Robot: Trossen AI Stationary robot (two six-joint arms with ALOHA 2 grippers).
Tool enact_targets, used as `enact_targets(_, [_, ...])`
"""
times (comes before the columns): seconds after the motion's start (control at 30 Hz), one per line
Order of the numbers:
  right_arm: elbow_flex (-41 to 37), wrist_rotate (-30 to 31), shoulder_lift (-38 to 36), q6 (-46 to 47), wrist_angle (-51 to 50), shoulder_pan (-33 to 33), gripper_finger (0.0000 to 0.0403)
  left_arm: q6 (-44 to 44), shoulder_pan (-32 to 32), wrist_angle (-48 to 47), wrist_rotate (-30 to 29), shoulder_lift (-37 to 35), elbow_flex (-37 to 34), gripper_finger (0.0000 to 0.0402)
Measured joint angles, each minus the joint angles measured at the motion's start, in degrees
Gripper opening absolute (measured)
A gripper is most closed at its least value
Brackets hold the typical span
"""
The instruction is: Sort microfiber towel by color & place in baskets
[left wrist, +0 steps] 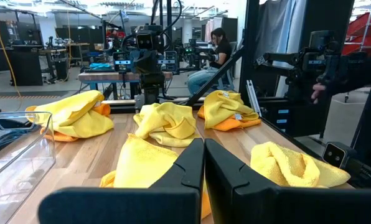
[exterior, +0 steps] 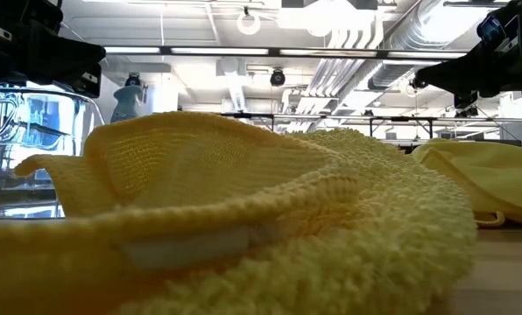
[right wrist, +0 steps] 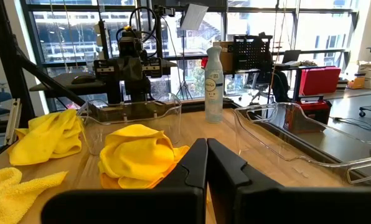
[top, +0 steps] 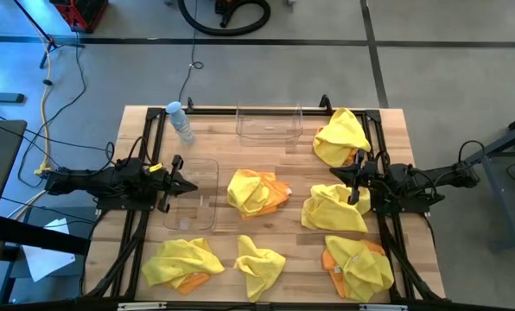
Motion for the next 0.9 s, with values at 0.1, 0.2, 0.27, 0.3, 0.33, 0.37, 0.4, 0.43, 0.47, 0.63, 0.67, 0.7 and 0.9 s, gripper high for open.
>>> enact_targets(0.1, [0.0, 0.0, 0.0, 0.0, 0.0, 0.0, 0.0000, 0.0, 0.0, 0.0, 0.0, 0.0, 0.0, 0.0001])
enact_targets(0.2, [0.0, 0.0, 0.0, 0.0, 1.3, 0.0, 0.0000, 0.0, 0.0, 0.0, 0.0, 0.0, 0.0, 0.0001])
enact_targets(0.27, [0.0, 0.0, 0.0, 0.0, 2.6, 0.0, 0.0000, 0.0, 0.0, 0.0, 0.0, 0.0, 0.0, 0.0001])
enact_targets(0.3, [0.0, 0.0, 0.0, 0.0, 3.0, 0.0, 0.0000, 0.0, 0.0, 0.0, 0.0, 0.0, 0.0, 0.0001])
enact_targets(0.33, [0.0, 0.4, 0.0, 0.0, 3.6, 0.0, 0.0000, 0.0, 0.0, 0.0, 0.0, 0.0, 0.0, 0.0001])
enact_targets(0.37, [0.0, 1.2, 0.0, 0.6, 4.8, 0.0, 0.0000, 0.0, 0.0, 0.0, 0.0, 0.0, 0.0, 0.0001])
enact_targets(0.4, [0.0, 1.7, 0.1, 2.0, 7.1, 0.0, 0.0000, 0.0, 0.0, 0.0, 0.0, 0.0, 0.0, 0.0001])
enact_targets(0.43, [0.0, 1.9, 0.2, 3.3, 11.0, 0.0, 0.0000, 0.0, 0.0, 0.0, 0.0, 0.0, 0.0, 0.0001])
enact_targets(0.47, [0.3, 1.8, 0.3, 4.3, 14.4, 0.0, 0.0000, 0.0, 0.0, 0.0, 0.0, 0.0, 0.0, 0.0001])
enact_targets(0.63, [8.8, 3.5, 3.5, -2.1, 17.3, 0.0, 0.0000, 0.0, 0.0, 0.0, 0.0, 0.0, 0.0, 0.0001])
enact_targets(0.67, [11.4, 5.2, 4.9, -4.4, 15.8, 0.0, 0.0000, 0.0, 0.0, 0.0, 0.0, 0.0, 0.0, 0.0001])
enact_targets(0.7, [14.4, 7.7, 6.7, -6.1, 13.8, 0.0, 0.0000, 0.0, 0.0, 0.0, 0.0, 0.0, 0.0, 0.0001])
enact_targets(0.9, [34.0, 33.7, 20.9, -10.3, -3.7, 0.0, 0.0000, 0.0, 0.0, 0.0, 0.0, 0.0, 0.0, 0.0001])
